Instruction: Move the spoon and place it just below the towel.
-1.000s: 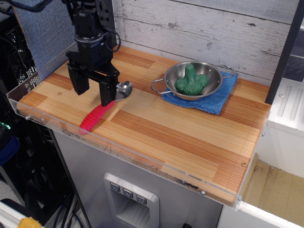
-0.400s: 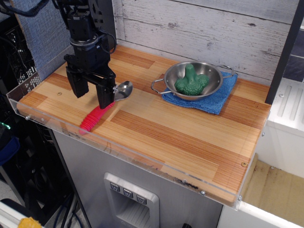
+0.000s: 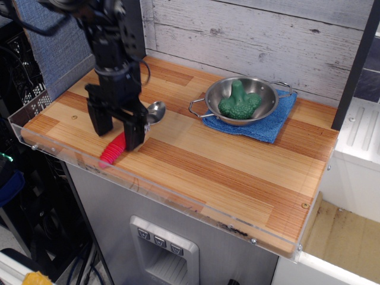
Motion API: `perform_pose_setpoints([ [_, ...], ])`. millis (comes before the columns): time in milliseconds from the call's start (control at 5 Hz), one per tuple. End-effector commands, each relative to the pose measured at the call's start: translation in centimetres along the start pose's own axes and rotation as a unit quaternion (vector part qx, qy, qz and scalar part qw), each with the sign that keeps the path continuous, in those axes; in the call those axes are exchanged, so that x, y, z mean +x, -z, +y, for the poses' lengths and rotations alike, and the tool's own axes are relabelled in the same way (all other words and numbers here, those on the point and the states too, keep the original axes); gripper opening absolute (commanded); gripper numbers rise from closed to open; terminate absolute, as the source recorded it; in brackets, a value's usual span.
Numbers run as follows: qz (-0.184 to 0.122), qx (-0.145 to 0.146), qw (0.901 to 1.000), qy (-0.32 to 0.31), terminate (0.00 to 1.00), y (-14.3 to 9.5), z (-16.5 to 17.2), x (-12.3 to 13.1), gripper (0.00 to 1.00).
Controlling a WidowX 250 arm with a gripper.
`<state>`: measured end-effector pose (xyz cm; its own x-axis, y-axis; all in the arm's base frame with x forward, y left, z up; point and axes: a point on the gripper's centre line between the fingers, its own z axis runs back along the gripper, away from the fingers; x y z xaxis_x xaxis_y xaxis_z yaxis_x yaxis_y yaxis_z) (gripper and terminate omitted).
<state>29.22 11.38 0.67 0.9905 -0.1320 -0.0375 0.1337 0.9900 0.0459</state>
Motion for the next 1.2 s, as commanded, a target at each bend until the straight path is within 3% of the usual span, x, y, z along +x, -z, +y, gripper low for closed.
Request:
perform_pose_setpoints([
  [0,-0.002,0.015,0.9999,0.0,0.0,0.5,-0.1,0.1,0.0],
  [400,-0.005,0.012,0.9998,-0.012,0.0,-0.2,0.1,0.2,0.0],
  [600,-0.001,-0.001,0.9984,-0.057,0.0,-1.2,1.5,0.3,0.0],
  [800,-0.022,-0.01,0.9947,-0.1,0.0,-4.4,1.1,-0.1,0.0],
  [1000,-0.032,-0.011,0.9937,-0.107,0.0,-7.3,-1.7,-1.1,0.0],
])
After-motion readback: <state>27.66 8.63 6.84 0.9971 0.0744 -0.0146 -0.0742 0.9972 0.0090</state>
